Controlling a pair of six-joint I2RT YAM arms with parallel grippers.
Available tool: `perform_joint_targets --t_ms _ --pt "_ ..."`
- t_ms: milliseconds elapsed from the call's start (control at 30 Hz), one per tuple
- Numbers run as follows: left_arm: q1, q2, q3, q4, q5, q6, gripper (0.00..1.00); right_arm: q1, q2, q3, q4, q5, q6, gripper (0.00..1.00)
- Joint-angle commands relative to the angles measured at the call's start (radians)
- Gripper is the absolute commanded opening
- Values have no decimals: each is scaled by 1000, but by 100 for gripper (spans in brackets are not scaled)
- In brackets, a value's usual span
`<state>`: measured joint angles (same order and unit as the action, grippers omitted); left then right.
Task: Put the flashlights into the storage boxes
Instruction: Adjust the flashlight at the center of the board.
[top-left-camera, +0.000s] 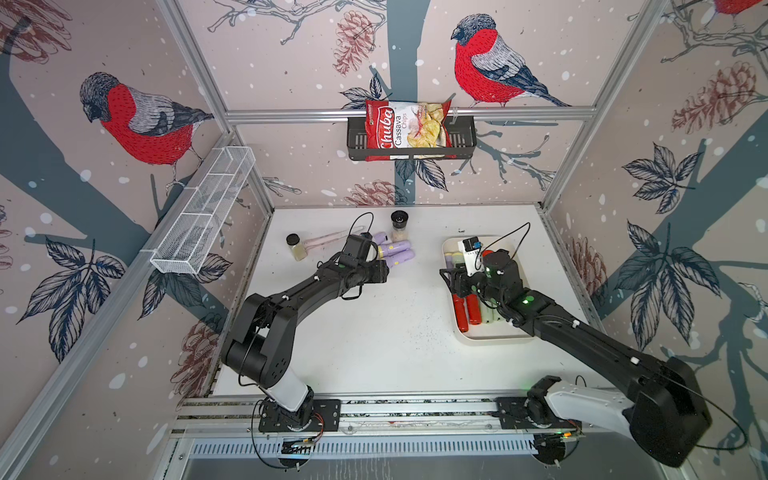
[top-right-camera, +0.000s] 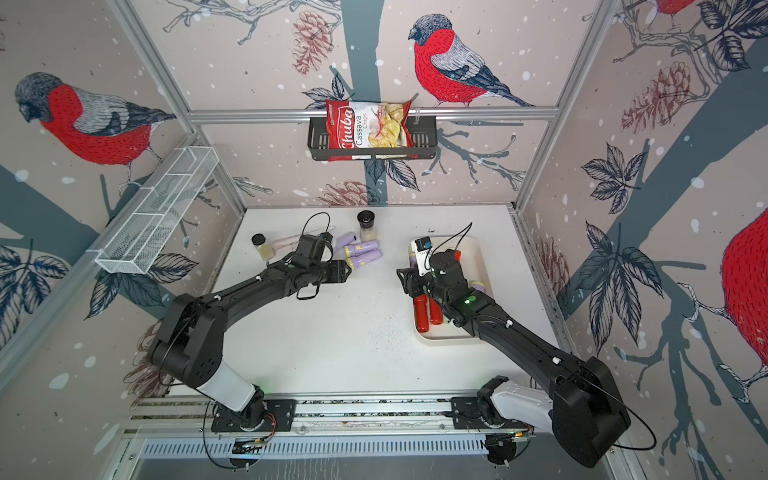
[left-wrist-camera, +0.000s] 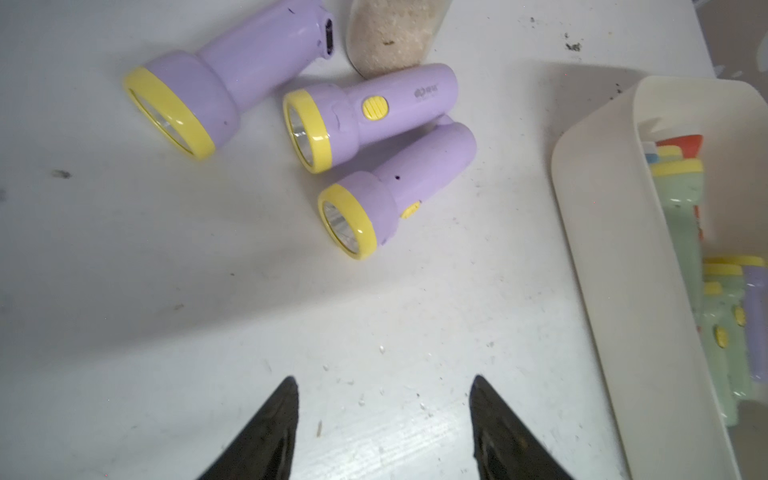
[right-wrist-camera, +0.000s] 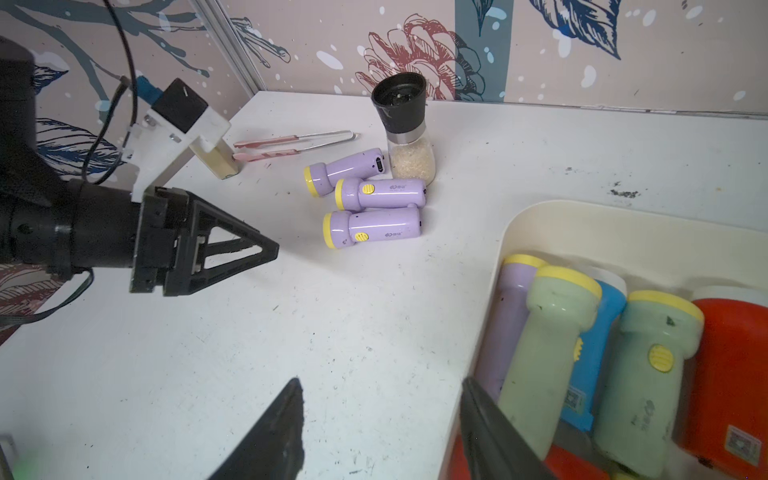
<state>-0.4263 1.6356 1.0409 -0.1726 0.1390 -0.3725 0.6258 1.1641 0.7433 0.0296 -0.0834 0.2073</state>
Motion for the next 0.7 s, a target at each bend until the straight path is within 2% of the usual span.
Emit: perform_joint_targets --t_ms 0,167,367,533,667 --pt "9 47 53 -58 -46 61 65 5 7 -2 36 7 -15 60" --pt "9 135 164 -82 -23 99 66 11 33 9 36 -5 -53 61" --pt "6 270 335 -119 90 198 65 6 53 34 13 -12 -61 61" --pt "-12 407 523 -243 86 334 65 3 45 31 4 -4 -71 61" --pt "-22 481 625 -300 102 381 65 -2 39 31 -7 3 -78 61"
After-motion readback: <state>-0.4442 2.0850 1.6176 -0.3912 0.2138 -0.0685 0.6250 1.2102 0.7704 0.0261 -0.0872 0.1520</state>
